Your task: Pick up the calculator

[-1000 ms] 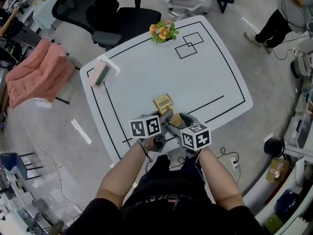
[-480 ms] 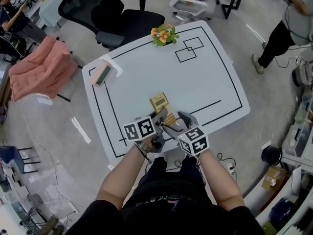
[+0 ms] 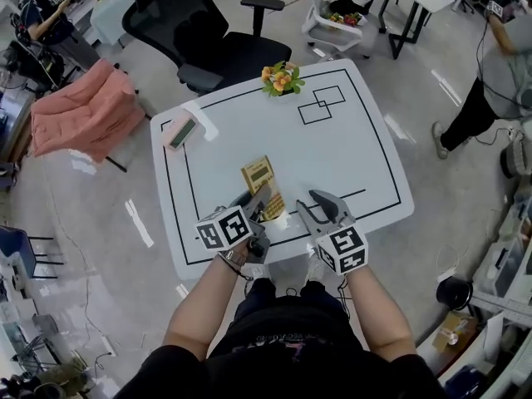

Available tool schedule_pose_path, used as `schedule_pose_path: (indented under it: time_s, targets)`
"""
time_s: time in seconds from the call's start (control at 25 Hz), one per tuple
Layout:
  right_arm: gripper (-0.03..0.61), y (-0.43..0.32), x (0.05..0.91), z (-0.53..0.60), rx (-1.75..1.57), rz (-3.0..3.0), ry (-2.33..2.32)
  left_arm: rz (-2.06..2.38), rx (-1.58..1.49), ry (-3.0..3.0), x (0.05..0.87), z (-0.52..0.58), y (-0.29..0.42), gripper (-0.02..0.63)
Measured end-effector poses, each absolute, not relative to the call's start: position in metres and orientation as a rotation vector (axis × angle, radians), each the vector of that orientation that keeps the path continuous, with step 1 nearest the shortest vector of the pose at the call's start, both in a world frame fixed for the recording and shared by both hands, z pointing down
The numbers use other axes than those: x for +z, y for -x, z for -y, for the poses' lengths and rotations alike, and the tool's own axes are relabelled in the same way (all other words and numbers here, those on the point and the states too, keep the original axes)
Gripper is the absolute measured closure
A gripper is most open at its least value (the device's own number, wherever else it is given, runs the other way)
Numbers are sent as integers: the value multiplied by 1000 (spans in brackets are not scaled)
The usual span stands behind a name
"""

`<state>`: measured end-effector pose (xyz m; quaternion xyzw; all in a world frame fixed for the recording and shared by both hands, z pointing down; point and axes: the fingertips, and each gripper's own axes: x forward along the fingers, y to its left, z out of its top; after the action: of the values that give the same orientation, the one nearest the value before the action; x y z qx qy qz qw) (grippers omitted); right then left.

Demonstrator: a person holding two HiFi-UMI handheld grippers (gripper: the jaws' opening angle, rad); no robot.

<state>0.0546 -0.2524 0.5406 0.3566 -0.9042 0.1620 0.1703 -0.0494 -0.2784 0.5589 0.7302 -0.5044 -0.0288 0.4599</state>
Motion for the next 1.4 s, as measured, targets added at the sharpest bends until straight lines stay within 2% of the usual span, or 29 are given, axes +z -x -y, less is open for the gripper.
schedule_pose_path:
  time_s: [0.04,0.08,0.12,0.6,1.4]
  targets:
    - [498,-63,531,257,406,2580,-1052,1266,-81,-1823,550,278,48,534]
    - [556,-70,522,261,358,2594,-1086,1287,-96,-1846,540,277,46,534]
    - [577,-76,514,263,317,2610,-1111,1308,-113,-1866,531,274,43,534]
    - [577,-85,446,250,137,2830,-947,1691,-127,-2075,437,211,32,534]
    - [577,2,453,156,230,2834,-843,1818,-91,-2026,439,83,118,534]
